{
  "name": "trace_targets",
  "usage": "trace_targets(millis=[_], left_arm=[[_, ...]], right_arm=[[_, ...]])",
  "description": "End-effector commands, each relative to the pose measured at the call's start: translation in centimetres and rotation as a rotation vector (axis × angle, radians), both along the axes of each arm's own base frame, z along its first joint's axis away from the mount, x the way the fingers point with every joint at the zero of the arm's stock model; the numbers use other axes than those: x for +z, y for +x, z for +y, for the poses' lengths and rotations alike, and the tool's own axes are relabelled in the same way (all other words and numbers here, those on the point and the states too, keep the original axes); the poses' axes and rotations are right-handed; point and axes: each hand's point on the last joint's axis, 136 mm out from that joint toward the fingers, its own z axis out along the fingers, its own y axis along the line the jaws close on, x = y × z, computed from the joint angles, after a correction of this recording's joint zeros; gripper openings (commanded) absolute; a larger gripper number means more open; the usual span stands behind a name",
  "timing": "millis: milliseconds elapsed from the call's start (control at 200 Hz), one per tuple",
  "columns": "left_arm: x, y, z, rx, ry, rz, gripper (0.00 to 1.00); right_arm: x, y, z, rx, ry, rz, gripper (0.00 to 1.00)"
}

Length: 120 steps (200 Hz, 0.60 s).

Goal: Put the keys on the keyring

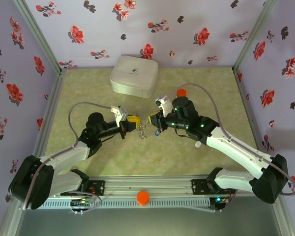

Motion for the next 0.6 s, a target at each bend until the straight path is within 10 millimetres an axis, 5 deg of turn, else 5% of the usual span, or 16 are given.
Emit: trace_targets(millis=[0, 595], left_arm=[[2.3, -0.2, -0.6, -0.036, -0.036, -0.048, 0.0], [2.5, -1.1, -0.9, -0.08, -0.038, -0.058, 0.0]], right_arm=[[1.5, -0.2, 0.9, 0.057, 0.027, -0.016, 0.0], [-0.3, 0.4, 2.4, 0.066, 0.02, 0.086, 0.0]])
